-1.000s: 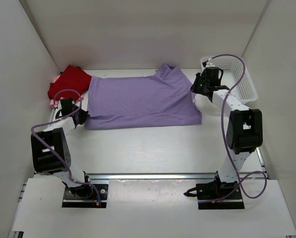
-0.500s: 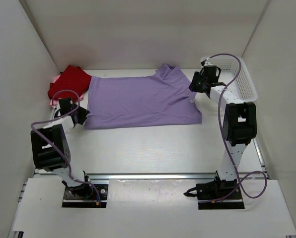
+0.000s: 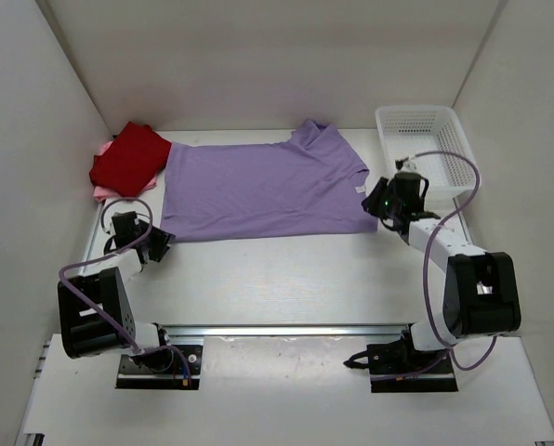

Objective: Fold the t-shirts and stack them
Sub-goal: Fold the flattened tshirt in 1/3 of the way

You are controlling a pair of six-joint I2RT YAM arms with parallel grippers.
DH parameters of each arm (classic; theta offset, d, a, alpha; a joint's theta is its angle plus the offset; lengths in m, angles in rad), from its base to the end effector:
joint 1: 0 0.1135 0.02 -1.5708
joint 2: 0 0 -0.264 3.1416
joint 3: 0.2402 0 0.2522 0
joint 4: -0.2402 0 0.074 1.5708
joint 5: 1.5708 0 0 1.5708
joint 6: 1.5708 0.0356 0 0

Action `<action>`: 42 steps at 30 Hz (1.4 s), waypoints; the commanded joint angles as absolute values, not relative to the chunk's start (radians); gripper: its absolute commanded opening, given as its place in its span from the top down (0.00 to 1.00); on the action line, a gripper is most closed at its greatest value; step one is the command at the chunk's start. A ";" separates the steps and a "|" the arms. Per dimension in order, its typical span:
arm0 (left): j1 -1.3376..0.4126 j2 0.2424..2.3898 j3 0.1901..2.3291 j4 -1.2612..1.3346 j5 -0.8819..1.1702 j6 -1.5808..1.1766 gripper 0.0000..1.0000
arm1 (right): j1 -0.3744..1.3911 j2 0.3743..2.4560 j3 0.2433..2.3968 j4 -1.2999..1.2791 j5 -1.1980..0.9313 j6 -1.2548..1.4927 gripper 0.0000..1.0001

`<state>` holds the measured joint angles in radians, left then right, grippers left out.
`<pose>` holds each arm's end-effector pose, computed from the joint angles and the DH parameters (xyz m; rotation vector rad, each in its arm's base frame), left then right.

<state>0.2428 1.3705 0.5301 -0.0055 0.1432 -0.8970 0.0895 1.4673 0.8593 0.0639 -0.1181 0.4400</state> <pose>0.2420 0.0547 0.1480 -1.2706 2.1067 -0.4667 0.3200 0.0329 0.2288 0.3030 2.1204 0.4379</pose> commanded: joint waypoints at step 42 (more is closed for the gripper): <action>0.262 1.115 0.457 -0.379 0.117 -0.680 1.00 | -0.161 0.776 0.360 -0.351 -0.270 0.603 1.00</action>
